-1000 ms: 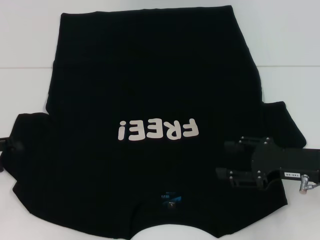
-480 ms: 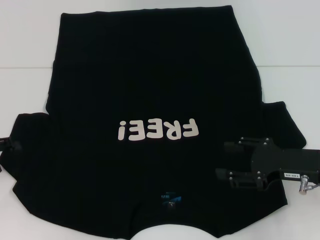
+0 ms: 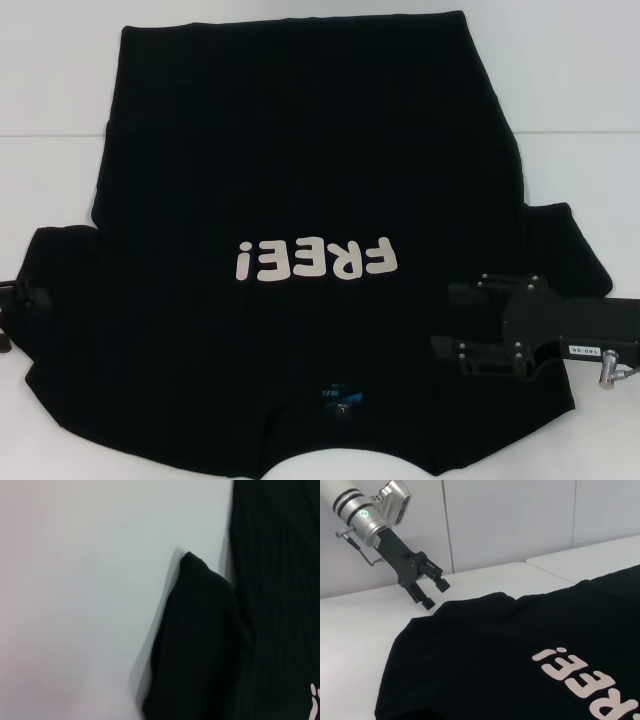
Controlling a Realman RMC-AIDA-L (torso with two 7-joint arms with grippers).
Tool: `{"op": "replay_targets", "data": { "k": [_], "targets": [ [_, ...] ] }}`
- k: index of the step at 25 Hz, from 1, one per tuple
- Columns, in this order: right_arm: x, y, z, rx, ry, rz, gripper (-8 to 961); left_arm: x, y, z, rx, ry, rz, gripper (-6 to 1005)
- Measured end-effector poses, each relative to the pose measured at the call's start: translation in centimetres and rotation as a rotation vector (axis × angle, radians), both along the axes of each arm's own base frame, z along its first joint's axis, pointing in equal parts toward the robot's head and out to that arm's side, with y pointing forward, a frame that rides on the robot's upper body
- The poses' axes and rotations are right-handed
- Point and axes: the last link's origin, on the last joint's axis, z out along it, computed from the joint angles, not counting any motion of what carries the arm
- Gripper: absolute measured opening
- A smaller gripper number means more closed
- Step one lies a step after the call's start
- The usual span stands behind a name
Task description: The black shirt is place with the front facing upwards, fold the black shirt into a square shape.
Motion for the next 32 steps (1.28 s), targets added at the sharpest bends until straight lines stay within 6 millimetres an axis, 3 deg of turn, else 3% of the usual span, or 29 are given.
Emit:
{"op": "replay_targets", "data": {
  "k": [32],
  "targets": [
    [0.0, -0.1, -0.2, -0.005, 0.003, -0.006, 765, -1.2, 1.0, 0.3, 0.068, 0.058, 0.081, 911]
  ]
}}
